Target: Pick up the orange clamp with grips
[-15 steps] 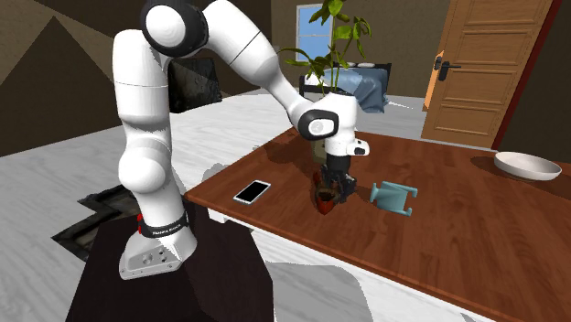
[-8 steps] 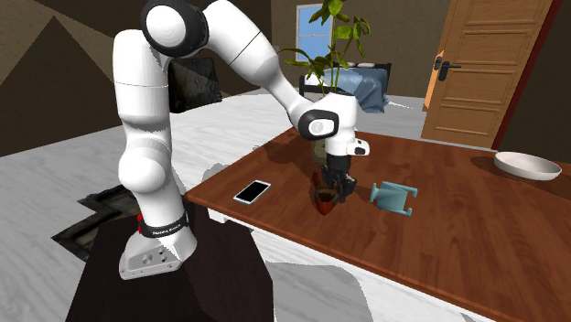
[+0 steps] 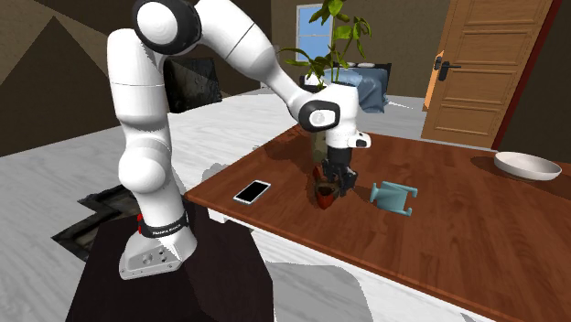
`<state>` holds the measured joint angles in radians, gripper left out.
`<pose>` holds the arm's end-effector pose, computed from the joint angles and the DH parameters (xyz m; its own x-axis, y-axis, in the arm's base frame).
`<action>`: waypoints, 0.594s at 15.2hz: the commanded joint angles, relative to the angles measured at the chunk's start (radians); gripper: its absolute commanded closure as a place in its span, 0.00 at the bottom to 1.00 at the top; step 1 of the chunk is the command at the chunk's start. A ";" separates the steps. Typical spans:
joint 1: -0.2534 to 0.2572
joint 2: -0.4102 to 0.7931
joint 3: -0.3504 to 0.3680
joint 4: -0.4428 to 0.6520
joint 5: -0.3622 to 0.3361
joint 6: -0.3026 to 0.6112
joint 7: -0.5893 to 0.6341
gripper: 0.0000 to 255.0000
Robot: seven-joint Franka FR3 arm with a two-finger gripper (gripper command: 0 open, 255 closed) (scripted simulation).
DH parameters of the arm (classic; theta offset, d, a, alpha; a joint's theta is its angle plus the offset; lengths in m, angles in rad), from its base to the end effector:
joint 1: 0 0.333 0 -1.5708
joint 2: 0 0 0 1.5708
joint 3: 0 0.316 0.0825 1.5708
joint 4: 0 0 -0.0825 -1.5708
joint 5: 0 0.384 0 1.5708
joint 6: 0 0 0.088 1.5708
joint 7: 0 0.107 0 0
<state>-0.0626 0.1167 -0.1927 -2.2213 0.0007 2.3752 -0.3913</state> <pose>0.5269 -0.1369 0.3276 0.9901 0.1372 0.0281 0.1362 -0.9901 0.0351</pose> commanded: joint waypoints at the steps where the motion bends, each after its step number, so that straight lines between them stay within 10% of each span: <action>1: 0.002 -0.020 0.000 0.008 -0.005 -0.027 0.005 1.00; 9: 0.004 -0.081 -0.001 0.051 -0.020 -0.130 0.013 1.00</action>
<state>-0.0588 0.0428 -0.1936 -2.1776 -0.0178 2.2588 -0.3783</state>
